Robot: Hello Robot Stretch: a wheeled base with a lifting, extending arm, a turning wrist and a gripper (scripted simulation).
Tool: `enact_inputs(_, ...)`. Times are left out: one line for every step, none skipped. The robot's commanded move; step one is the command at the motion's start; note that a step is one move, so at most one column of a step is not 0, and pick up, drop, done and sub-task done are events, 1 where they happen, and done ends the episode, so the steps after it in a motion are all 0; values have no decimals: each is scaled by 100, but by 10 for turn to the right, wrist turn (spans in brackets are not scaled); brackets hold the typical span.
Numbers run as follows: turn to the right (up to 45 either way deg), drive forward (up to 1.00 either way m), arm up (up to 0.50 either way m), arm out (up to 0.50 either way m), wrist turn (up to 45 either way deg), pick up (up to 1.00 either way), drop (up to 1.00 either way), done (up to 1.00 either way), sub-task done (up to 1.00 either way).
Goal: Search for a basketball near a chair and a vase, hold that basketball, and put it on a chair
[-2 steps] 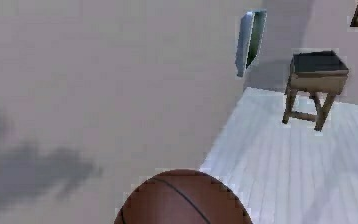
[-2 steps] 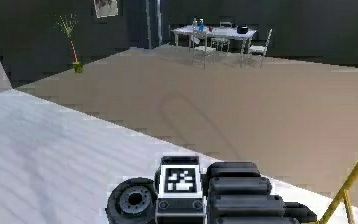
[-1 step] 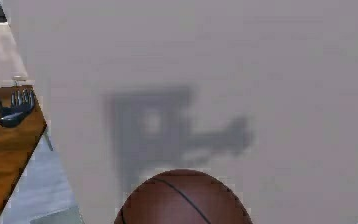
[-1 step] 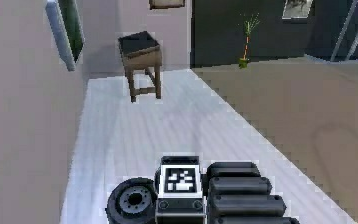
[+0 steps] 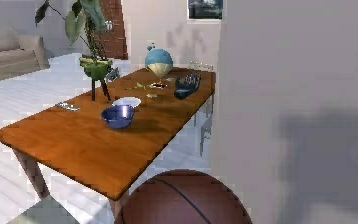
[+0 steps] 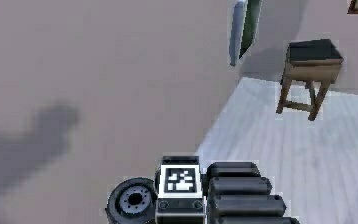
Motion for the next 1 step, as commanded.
enact_inputs(-240, 0, 0, 0, 0, 0, 0, 0, 0)
